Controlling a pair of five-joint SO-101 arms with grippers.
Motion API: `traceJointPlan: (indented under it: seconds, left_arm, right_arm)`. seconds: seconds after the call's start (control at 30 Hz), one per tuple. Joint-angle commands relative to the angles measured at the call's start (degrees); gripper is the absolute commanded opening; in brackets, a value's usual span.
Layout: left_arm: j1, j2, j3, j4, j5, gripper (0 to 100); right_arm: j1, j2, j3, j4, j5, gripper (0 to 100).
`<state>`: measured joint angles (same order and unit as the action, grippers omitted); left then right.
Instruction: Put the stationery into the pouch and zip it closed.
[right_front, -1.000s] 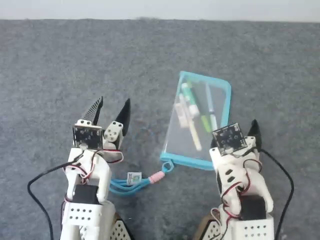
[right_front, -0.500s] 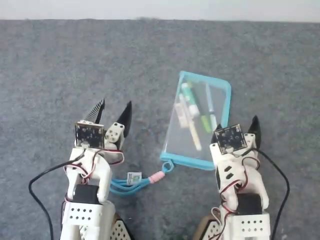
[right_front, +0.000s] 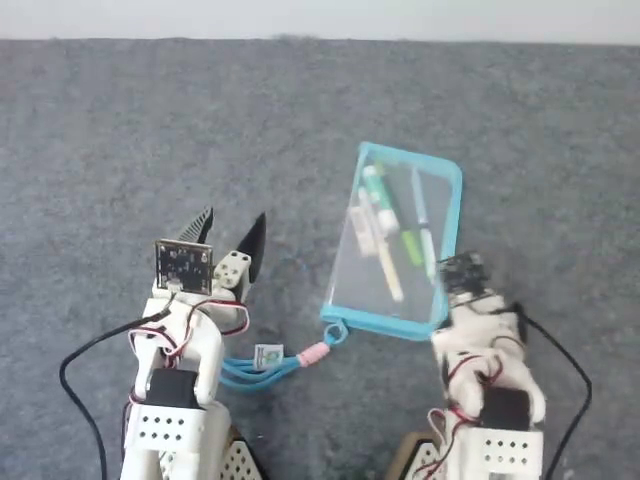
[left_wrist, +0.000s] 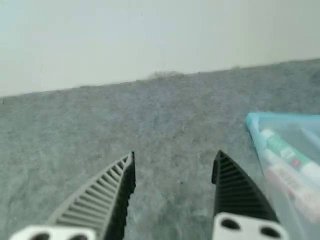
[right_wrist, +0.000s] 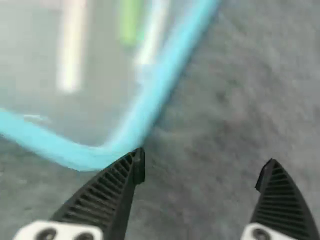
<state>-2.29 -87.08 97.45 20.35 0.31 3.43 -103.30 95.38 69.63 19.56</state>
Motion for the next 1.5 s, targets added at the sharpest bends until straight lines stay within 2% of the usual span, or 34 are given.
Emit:
traceJointPlan:
  seconds: [0.0,0.07,0.13,0.2,0.23,0.3,0.4,0.8,1.47]
  left_arm:
    - [-0.53,0.09,-0.48,9.58,0.44,24]
    - [-0.53,0.09,-0.48,18.55,0.44,24]
    - [-0.44,-0.09,-0.48,28.04,0.44,24]
    - [-0.44,-0.62,-1.27,31.38,0.44,24]
    - [-0.44,-1.23,-1.10,31.47,0.44,24]
    - [-0.35,-2.81,-0.48,31.56,0.44,24]
    - [-0.44,-5.10,-0.48,34.20,0.44,24]
    - [-0.44,-16.18,-0.66,51.52,0.62,24]
    - [-0.44,-17.14,-0.92,51.96,0.62,24]
  right_arm:
    - [8.92,0.22,1.05,1.01,0.79,34.5]
    - [11.03,0.22,1.05,1.63,0.79,28.8]
    - [11.30,0.22,1.05,1.71,0.79,17.2]
    - [11.12,0.13,1.05,1.63,0.79,2.1]
    - [11.12,0.04,1.05,1.63,0.79,0.0]
    - [11.21,0.13,1.05,1.80,0.79,6.3]
    - [11.21,0.13,1.05,1.80,0.79,9.7]
    - [11.38,-0.13,1.05,2.15,0.79,9.8]
    - [11.30,-0.13,1.05,2.15,0.70,9.8]
